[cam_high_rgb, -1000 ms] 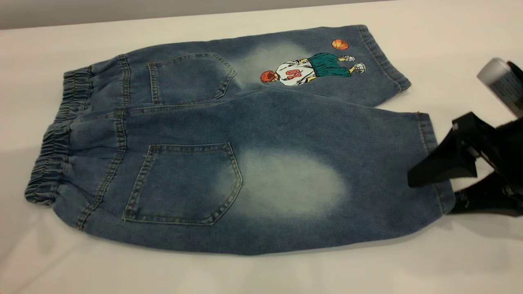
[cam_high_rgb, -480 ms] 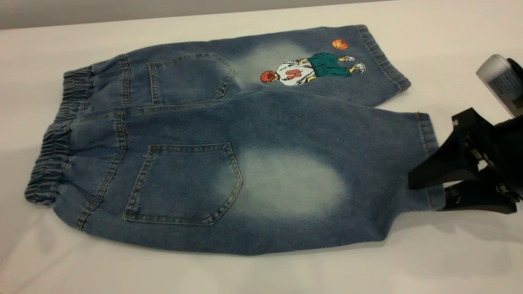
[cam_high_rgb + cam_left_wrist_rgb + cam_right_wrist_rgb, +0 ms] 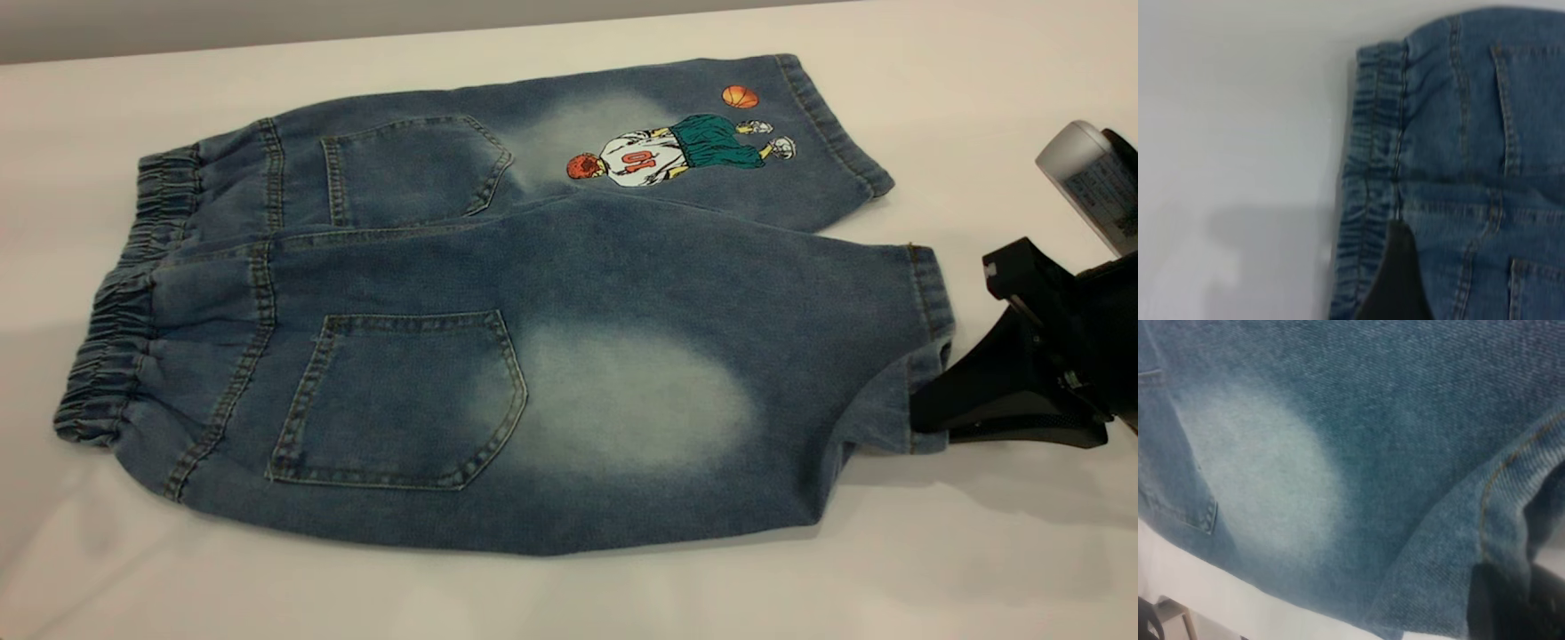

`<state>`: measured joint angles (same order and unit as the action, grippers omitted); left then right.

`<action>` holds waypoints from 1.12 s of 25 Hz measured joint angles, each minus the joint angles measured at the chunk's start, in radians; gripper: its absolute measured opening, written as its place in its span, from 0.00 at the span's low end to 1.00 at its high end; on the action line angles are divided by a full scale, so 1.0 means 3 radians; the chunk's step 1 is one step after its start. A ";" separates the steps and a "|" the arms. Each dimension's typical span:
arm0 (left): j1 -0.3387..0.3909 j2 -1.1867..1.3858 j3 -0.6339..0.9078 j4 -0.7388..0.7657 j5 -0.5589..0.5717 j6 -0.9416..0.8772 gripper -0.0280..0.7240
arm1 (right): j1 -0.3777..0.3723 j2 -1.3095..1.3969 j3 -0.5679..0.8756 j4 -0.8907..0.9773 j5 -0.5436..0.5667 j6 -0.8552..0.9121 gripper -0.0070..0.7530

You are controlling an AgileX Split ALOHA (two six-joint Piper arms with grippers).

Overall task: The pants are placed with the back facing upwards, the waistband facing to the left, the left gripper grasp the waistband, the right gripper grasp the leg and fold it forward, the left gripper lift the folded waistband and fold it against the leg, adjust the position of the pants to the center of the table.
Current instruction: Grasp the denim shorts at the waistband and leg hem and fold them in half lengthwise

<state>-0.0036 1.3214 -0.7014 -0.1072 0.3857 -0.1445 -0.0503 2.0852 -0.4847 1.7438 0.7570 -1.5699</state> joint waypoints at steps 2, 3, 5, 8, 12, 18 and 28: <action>0.0000 0.0036 0.0024 0.0002 0.0112 0.0000 0.77 | 0.0000 0.0000 0.0000 0.0000 0.0000 0.0000 0.02; 0.0000 0.0058 0.0048 0.0005 0.0153 0.0000 0.77 | 0.0000 0.0000 0.0000 -0.0008 0.0000 0.0000 0.02; 0.0000 0.0126 0.0100 0.0004 0.0170 0.0000 0.77 | 0.0000 0.0000 -0.0003 -0.0033 0.0003 0.0000 0.02; 0.0000 0.0259 0.0148 0.0006 0.0173 0.0000 0.77 | 0.0000 0.0000 -0.0003 -0.0047 0.0010 0.0000 0.02; 0.0000 0.0463 0.0148 -0.0037 0.0148 -0.0013 0.77 | 0.0000 0.0000 -0.0003 -0.0054 0.0010 0.0000 0.02; 0.0000 0.0830 0.0148 -0.0070 0.0137 -0.0013 0.77 | 0.0000 0.0000 -0.0003 -0.0065 0.0013 0.0000 0.02; 0.0000 0.1541 0.0145 -0.0059 -0.0181 0.0020 0.77 | 0.0000 0.0000 -0.0003 -0.0069 0.0033 0.0000 0.03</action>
<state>-0.0036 1.7837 -0.6581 -0.1249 0.3312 -0.1385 -0.0503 2.0852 -0.4856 1.7231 0.7669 -1.5699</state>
